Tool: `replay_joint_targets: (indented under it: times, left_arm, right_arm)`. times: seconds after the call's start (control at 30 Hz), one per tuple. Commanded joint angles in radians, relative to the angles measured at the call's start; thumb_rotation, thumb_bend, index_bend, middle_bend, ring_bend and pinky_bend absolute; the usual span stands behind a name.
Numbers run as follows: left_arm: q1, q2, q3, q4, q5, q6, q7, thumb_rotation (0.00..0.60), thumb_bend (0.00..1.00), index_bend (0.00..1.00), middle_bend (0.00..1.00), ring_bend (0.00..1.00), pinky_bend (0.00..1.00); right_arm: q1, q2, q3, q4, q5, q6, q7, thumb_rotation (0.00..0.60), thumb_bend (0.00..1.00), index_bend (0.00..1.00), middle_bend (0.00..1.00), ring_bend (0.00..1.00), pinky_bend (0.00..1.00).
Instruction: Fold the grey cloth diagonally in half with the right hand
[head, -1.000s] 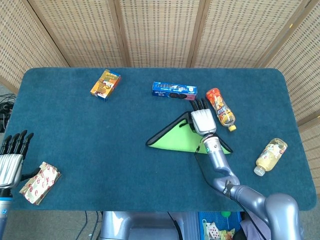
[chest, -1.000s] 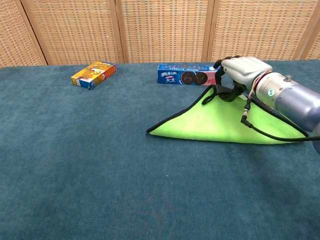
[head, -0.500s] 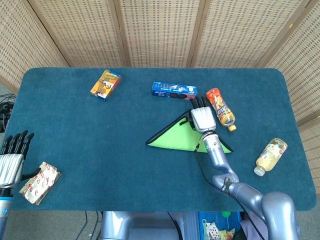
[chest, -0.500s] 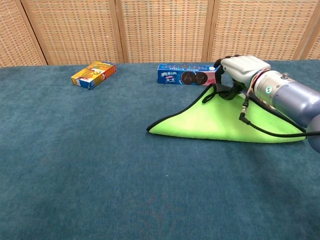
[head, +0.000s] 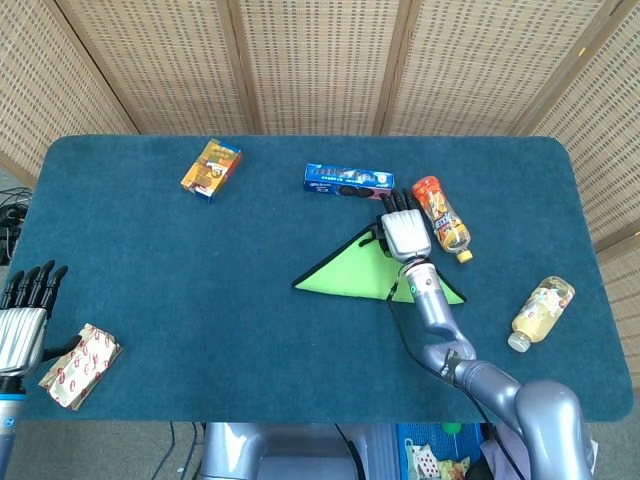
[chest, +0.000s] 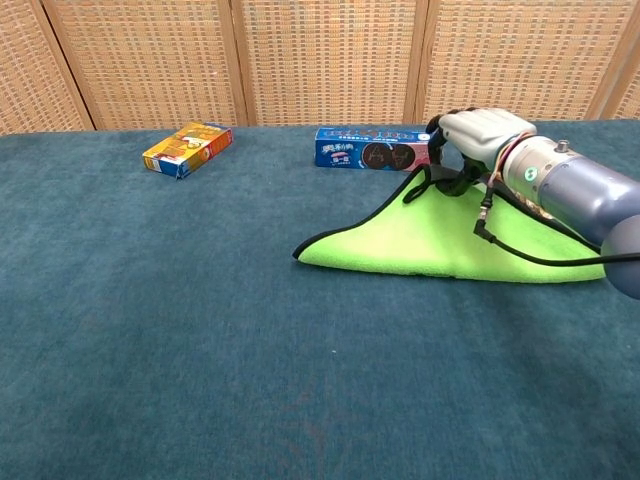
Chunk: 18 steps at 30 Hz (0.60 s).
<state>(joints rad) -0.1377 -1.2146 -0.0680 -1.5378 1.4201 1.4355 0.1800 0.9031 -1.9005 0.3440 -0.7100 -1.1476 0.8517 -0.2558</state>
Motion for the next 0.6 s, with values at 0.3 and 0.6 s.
replay_joint_targets:
  times: [0.3,0.6]
  left_arm:
    - [-0.001,-0.001,-0.001,0.001,-0.002,-0.001,0.001,0.6,0.17,0.0,0.0,0.0,0.0]
    - [0.0,0.001,0.0,-0.002,-0.002,0.0,0.002,0.6,0.17,0.0,0.0,0.0,0.0]
  right_arm:
    - [0.021,-0.021,-0.005,0.053,-0.002,-0.019,0.023,0.6,0.49,0.58,0.13,0.0,0.0]
    - [0.03,-0.025,-0.007,0.071,0.001,-0.034,0.031,0.6,0.48,0.58,0.13,0.0,0.0]
